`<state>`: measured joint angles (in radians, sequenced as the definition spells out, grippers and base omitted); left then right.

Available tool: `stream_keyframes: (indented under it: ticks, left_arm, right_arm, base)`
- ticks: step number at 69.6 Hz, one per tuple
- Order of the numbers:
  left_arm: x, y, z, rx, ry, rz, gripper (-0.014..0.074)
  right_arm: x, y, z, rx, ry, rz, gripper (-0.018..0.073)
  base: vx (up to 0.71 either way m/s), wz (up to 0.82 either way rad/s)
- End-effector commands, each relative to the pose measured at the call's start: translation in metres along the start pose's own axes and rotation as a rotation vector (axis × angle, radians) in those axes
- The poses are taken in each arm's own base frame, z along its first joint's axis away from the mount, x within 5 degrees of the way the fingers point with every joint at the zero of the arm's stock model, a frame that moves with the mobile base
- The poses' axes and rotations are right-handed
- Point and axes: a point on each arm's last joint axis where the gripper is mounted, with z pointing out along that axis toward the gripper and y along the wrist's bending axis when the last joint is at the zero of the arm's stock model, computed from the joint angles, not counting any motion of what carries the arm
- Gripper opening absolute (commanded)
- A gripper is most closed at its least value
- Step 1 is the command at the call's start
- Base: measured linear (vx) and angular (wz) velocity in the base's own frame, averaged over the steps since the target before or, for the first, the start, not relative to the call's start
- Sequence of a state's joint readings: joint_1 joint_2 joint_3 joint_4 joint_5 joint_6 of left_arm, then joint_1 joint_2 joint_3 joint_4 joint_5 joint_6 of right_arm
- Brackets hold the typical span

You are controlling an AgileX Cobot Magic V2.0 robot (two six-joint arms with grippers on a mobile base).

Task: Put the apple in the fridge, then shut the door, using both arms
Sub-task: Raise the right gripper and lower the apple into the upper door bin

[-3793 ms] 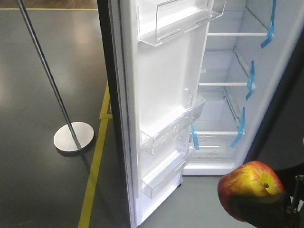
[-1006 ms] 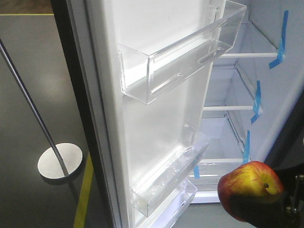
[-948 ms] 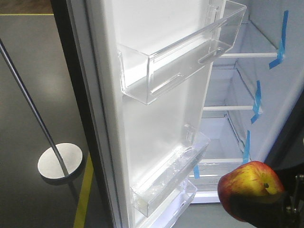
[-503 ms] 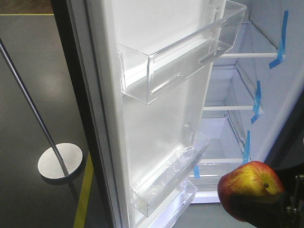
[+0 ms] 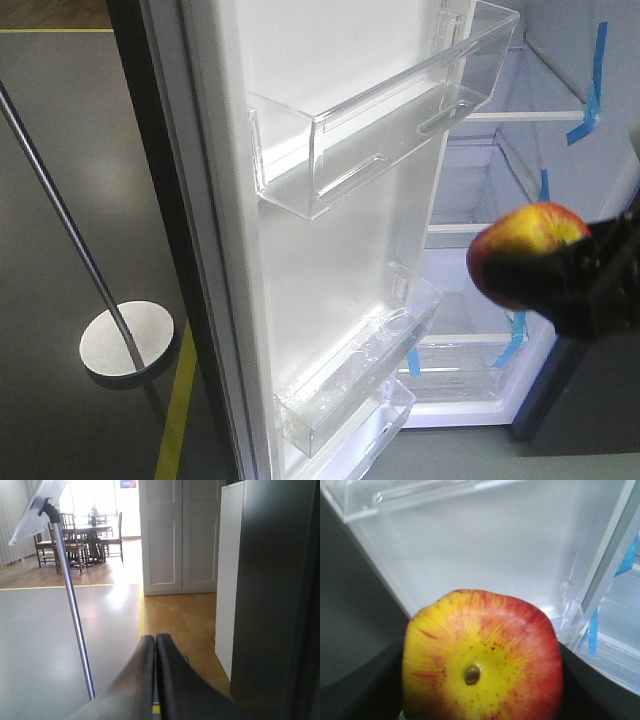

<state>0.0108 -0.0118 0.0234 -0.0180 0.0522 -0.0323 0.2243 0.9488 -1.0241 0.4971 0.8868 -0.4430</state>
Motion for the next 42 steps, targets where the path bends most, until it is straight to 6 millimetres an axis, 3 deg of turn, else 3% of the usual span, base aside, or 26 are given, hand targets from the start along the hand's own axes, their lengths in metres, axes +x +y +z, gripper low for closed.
stream_keyframes:
  ticks: [1, 22, 42]
  left_arm:
    - [-0.003, 0.0, -0.001, 0.004, -0.073, -0.008, -0.0006]
    - [-0.003, 0.0, -0.001, 0.004, -0.073, -0.008, -0.0006]
    - [-0.003, 0.0, -0.001, 0.004, -0.073, -0.008, -0.0006]
  right_arm:
    - [-0.041, -0.004, -0.007, 0.028, -0.137, -0.004, 0.0317]
    - [-0.127, -0.004, -0.026, 0.025, -0.292, -0.081, 0.0317]
    - [-0.176, -0.02, -0.001, 0.027, -0.341, -0.09, 0.0317]
  base:
    - [0.0, 0.0]
    - [0.0, 0.0]
    - [0.0, 0.0]
